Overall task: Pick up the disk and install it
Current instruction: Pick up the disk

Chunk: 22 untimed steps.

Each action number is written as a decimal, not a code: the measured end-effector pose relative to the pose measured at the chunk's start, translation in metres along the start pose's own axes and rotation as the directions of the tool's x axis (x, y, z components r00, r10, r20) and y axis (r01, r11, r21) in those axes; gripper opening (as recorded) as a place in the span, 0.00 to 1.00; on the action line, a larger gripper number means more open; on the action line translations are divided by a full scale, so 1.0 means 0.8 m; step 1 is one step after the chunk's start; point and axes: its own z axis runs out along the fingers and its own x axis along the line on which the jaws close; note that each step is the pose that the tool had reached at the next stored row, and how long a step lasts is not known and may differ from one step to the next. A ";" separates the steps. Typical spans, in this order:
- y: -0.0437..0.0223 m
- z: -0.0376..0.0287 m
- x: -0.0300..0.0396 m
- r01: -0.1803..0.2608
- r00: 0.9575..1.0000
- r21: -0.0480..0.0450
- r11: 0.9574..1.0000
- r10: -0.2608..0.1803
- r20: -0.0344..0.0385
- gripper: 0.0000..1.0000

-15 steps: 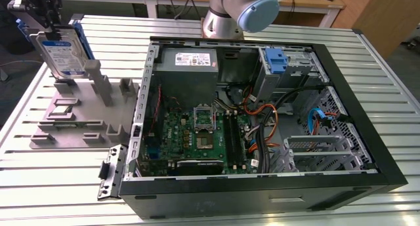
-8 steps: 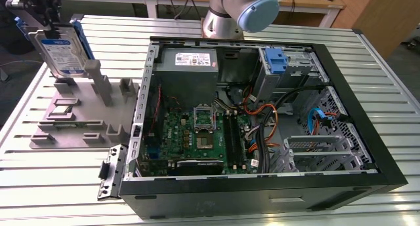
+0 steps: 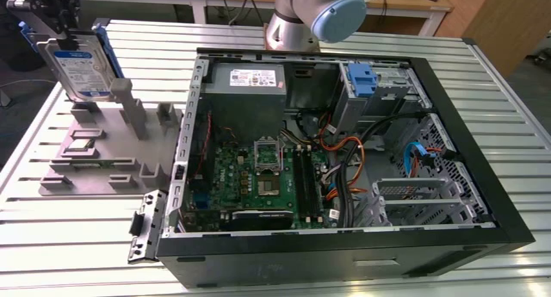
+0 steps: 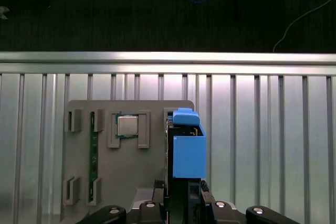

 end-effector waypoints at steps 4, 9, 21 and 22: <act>0.0001 -0.0031 0.0000 0.000 1.000 0.000 1.000 0.000 0.000 0.35; 0.0004 -0.0131 0.0002 0.000 1.000 0.000 1.000 0.000 0.000 0.35; 0.0012 -0.0388 0.0006 0.000 1.000 0.000 1.000 0.000 0.000 0.35; 0.0013 -0.0409 0.0006 0.000 1.000 0.000 1.000 0.000 0.000 0.35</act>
